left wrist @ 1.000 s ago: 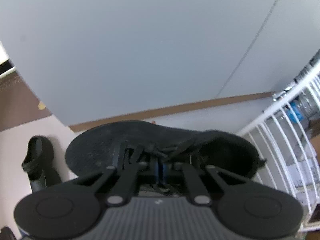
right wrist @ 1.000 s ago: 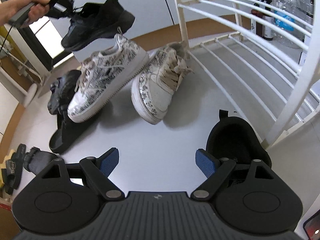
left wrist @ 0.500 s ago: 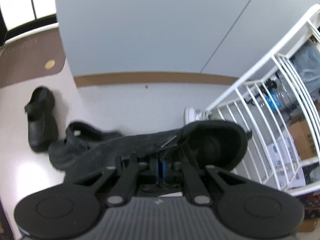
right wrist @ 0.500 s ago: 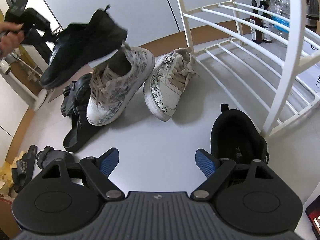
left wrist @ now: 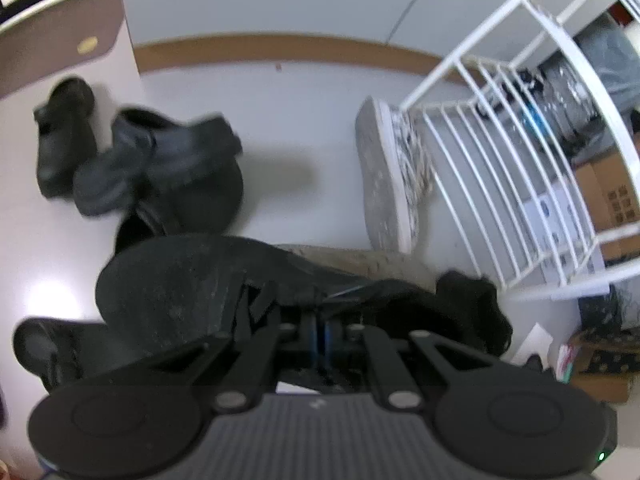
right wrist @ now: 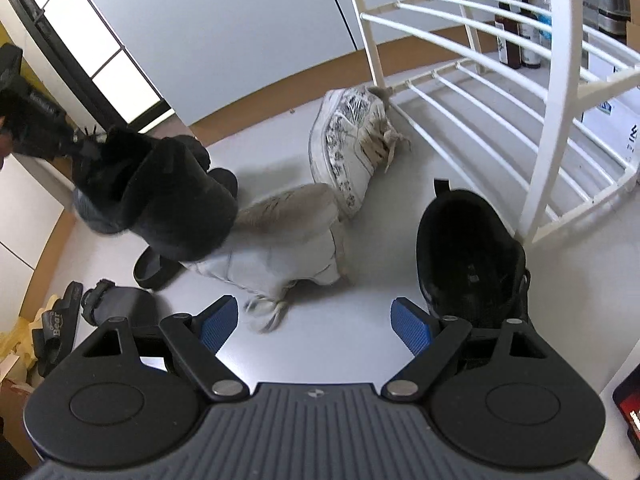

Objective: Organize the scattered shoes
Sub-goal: 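Carry the black sneaker down beside the white sneaker and open the left tool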

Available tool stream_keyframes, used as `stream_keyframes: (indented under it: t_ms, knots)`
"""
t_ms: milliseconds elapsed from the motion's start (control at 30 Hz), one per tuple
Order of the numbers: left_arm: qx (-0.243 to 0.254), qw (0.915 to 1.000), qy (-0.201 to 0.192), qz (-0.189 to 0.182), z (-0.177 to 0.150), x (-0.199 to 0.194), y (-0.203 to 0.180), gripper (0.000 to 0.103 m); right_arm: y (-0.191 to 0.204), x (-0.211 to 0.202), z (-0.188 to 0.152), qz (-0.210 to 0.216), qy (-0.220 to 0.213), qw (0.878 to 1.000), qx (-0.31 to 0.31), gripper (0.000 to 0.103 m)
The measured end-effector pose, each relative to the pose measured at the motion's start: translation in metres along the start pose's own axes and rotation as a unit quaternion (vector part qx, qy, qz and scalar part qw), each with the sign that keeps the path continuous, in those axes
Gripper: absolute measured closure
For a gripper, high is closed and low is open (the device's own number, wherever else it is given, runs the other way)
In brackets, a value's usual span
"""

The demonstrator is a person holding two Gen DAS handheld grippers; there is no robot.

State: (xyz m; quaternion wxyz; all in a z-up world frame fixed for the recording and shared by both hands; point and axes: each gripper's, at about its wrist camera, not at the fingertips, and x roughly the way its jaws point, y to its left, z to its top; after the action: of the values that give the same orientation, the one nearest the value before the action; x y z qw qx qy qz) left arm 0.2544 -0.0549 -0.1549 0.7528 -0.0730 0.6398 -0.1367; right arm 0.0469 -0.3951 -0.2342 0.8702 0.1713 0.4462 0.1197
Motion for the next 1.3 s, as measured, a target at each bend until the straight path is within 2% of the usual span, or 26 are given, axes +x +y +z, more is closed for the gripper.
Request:
stream_keyframes:
  t_ms: [433, 700, 967, 1133, 1233, 1267, 1300]
  knots:
    - [0.025, 0.9979, 0.056, -0.019, -0.057, 0.023, -0.012, 0.100, 0.000, 0.008, -0.012, 0.004, 0.028, 1.000, -0.004, 0.016]
    - [0.029, 0.9923, 0.119, -0.022, -0.083, 0.080, -0.012, 0.100, -0.003, 0.016, -0.023, 0.002, 0.052, 0.999, 0.000, 0.015]
    - [0.022, 0.9922, 0.119, -0.029, -0.084, 0.115, -0.010, 0.100, -0.013, 0.025, -0.029, -0.015, 0.072, 0.997, 0.009, 0.015]
    - [0.009, 0.9932, 0.115, -0.019, -0.081, 0.133, -0.010, 0.099, -0.012, 0.031, -0.031, -0.013, 0.076, 0.997, 0.008, 0.015]
    - [0.023, 0.9919, 0.124, 0.010, -0.081, 0.141, -0.014, 0.093, -0.010, 0.036, -0.031, -0.012, 0.075, 0.997, 0.005, 0.015]
    - [0.024, 0.9914, 0.129, 0.000, -0.081, 0.142, -0.017, 0.078, -0.010, 0.037, -0.031, -0.012, 0.074, 0.997, 0.006, 0.015]
    - [0.025, 0.9907, 0.133, -0.010, -0.081, 0.143, -0.020, 0.058, -0.011, 0.040, -0.030, -0.013, 0.073, 0.997, 0.009, 0.015]
